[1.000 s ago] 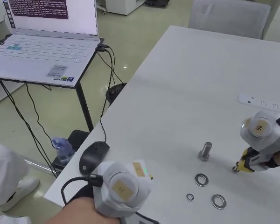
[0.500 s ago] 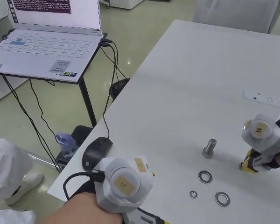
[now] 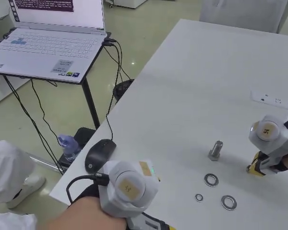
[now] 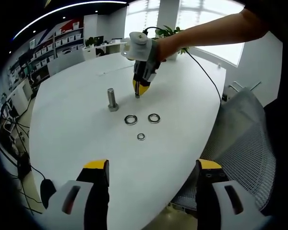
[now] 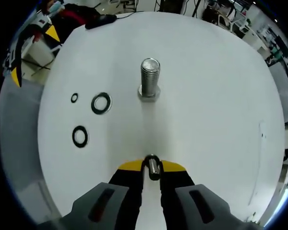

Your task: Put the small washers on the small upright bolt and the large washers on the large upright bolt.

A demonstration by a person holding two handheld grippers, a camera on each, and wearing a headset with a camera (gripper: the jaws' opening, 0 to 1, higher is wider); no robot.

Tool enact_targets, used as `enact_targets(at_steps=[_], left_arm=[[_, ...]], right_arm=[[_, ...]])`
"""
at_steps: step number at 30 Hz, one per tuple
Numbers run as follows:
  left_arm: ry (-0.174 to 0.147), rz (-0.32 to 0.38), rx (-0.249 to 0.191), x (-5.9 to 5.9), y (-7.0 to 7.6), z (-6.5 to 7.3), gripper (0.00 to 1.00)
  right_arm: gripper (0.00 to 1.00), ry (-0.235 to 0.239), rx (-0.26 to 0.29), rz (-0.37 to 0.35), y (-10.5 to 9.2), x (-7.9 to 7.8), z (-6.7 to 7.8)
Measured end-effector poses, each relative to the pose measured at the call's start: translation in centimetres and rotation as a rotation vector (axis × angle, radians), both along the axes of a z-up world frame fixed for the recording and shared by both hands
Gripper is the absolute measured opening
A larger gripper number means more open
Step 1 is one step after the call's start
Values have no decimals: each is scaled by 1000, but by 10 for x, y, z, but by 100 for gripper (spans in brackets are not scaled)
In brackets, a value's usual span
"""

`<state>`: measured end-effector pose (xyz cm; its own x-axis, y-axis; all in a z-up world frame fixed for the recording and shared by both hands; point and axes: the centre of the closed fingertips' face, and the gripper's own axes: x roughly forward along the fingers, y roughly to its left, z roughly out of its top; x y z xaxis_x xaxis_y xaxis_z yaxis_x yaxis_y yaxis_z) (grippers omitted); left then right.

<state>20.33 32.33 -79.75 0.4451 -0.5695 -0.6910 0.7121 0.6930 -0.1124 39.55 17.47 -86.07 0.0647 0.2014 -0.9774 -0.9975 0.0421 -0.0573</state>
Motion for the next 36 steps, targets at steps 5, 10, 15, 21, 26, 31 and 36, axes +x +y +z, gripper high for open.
enact_targets(at_steps=[5,10,15,21,26,31,36], left_arm=[[-1,-1,1,-1,1,0,72],[0,-3,2,-2,1,0,72],[-1,-2,2,-2,2,1,71],[-6,2,0,-2,3,2,71],[-17,3,-4,0,2,6,72],[-30,10,-15,3,2,10,73],[-31,0,-2,3,3,10,74]], right_arm=[[15,5,10,2,1,0,1],[16,3,8,0,0,1,1],[18,3,18,-5,1,3,3],[19,0,26,0,4,3,8],[23,-17,46,12,10,2,18],[25,-23,62,28,16,0,27],[27,-24,93,40,27,-4,37]])
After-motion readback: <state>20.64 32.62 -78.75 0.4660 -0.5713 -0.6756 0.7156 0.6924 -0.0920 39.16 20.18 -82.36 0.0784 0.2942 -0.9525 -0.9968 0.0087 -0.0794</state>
